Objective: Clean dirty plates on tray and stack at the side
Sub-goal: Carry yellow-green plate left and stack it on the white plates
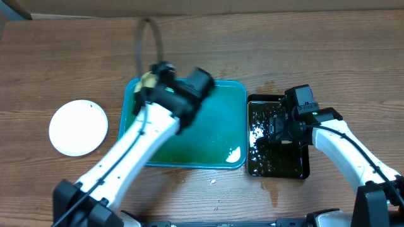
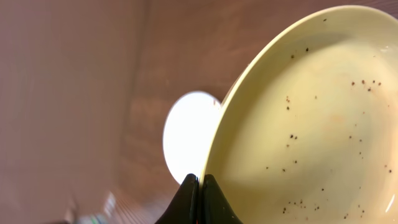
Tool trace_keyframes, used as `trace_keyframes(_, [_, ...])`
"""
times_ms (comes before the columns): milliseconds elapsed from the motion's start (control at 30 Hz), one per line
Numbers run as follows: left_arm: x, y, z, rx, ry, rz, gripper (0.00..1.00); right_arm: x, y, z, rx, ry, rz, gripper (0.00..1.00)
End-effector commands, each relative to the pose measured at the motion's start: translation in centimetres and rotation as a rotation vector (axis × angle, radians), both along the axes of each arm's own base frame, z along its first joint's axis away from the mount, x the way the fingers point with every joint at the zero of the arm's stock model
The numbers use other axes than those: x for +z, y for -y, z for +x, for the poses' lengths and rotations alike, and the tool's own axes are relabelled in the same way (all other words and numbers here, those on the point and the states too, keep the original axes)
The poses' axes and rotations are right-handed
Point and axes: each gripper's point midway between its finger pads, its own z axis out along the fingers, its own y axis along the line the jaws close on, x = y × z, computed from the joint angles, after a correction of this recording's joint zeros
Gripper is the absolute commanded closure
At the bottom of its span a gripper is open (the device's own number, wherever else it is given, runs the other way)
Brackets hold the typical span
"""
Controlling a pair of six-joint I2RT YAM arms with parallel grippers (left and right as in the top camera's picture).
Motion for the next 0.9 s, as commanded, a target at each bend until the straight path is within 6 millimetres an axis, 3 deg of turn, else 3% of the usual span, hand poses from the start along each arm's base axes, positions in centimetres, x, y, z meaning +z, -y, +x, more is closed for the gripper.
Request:
trace_keyframes(0, [0.7,-3.3,-1.0,0.154,0.06,-0.244,0.96,0.0,0.1,-0.1,0.002,0.001,0.0,0.18])
trace_keyframes(167, [0.2,-8.5,-1.7,0.325,0.086,-0.461,0.96,0.0,0.1,-0.1,0.002,0.0,0.0,0.17])
trace_keyframes(400, [-2.8,-15.9,-3.5,0.624,0.103,-0.677,0.96,0.0,0.1,-0.1,0.002,0.0,0.0,0.18])
trace_keyframes(667, [-6.4,-21.3,-4.4,0.829,0.131,-0.841,0.96,0.0,0.1,-0.2,0.002,-0.003,0.0,0.18])
trace_keyframes(867, [-9.2,-23.6,-5.5,0.935,0.088,-0.851,0.96,0.0,0.1,-0.2,0.002,-0.004,0.0,0.18])
